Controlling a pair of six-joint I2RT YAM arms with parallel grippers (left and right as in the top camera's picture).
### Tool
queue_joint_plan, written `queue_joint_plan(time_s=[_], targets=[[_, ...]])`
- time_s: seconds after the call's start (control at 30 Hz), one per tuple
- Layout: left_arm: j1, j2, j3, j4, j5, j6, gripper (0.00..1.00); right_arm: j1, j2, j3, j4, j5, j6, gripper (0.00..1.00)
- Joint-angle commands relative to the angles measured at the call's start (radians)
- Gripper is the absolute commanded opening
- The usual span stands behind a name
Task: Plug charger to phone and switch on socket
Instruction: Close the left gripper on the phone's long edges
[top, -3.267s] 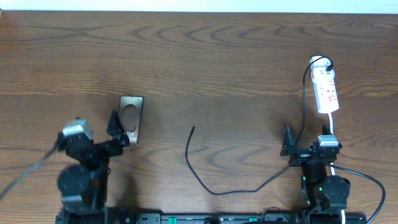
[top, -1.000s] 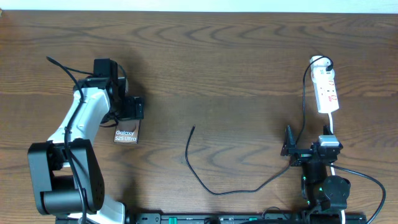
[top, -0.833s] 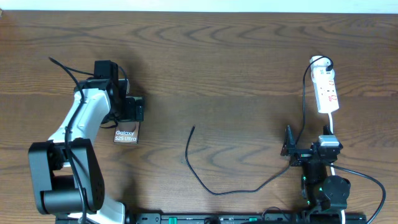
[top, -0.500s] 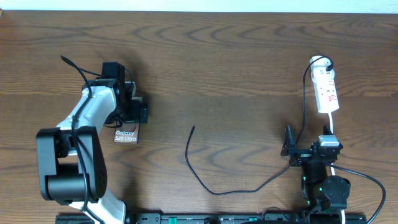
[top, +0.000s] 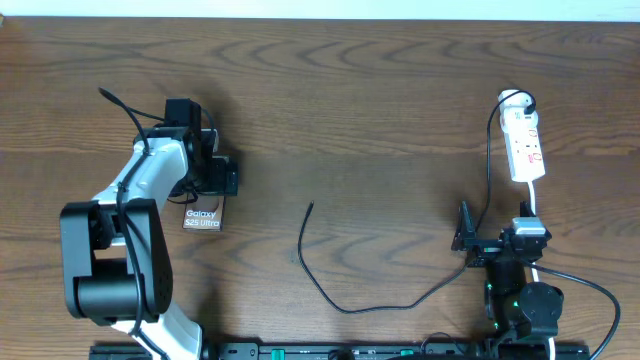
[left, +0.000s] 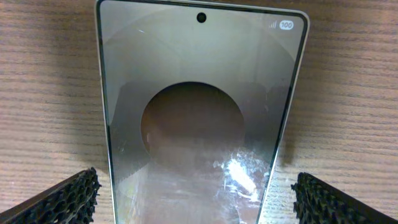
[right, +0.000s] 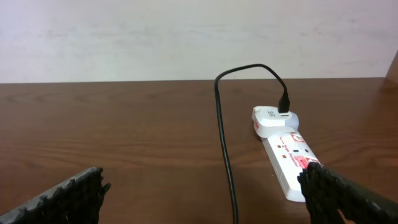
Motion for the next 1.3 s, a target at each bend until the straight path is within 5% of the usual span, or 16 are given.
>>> queue_joint_plan(time_s=[0.0,1.27], targets=[[-0.003,0.041,-0.002,0.0,-0.002,0.017,0.98,0.018,-0.006,0.0,-0.004,0.002,-0.019,0.99],[-0.004,0.047,-0.002,-0.01,-0.006,0.124,0.98,0.018,-0.006,0.0,-0.004,0.002,-0.019,0.99]])
